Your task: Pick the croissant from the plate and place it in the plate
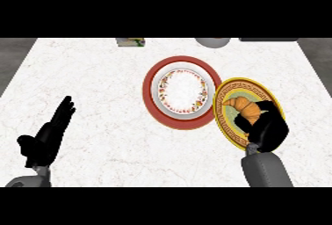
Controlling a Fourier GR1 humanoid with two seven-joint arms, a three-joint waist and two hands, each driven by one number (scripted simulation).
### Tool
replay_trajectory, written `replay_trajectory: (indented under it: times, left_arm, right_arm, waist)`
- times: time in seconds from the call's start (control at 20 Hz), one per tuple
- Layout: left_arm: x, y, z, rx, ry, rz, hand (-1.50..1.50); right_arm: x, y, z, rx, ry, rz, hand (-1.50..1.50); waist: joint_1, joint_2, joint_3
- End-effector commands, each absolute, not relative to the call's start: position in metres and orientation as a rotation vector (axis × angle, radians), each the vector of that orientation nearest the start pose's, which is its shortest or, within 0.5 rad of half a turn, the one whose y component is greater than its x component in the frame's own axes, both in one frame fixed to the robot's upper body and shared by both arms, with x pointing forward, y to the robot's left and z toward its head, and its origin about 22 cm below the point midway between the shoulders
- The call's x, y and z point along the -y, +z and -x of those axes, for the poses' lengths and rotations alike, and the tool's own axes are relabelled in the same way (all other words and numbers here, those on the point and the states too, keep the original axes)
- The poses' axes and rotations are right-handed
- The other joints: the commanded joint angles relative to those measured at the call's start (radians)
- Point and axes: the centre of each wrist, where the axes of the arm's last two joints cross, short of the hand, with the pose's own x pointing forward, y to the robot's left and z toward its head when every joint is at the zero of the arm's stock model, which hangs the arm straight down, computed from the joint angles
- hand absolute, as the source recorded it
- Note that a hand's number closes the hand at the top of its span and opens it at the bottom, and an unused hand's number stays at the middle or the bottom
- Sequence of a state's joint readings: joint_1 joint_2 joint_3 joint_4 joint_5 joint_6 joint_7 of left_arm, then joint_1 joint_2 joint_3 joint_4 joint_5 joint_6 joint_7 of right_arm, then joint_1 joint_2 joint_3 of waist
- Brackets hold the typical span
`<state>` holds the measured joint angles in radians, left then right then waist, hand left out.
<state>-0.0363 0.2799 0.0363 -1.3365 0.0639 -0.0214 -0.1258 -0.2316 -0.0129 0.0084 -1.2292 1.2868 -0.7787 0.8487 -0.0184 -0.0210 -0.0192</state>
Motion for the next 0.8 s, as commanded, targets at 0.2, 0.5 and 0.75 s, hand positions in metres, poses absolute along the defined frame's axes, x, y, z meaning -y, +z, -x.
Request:
replay_trajectory:
  times: [0.2, 0.5, 0.75]
  left_arm:
    - [-0.296, -0.023, -0.256, 1.519, -0.169, -0.136, 0.00]
    - [-0.282, -0.022, -0.264, 1.542, -0.180, -0.114, 0.00]
    - [-0.288, -0.021, -0.264, 1.524, -0.196, -0.109, 0.00]
  right_arm:
    - [0.135, 0.057, -0.339, 0.989, -0.068, 1.507, 1.50]
    - [0.102, 0.100, -0.370, 0.899, -0.062, 1.572, 1.50]
    - [0.117, 0.102, -0.384, 0.972, -0.248, 1.539, 1.50]
  waist:
    - [0.055, 0.010, 0.011]
    - [0.078, 0.025, 0.017]
    - [0.082, 0.030, 0.019]
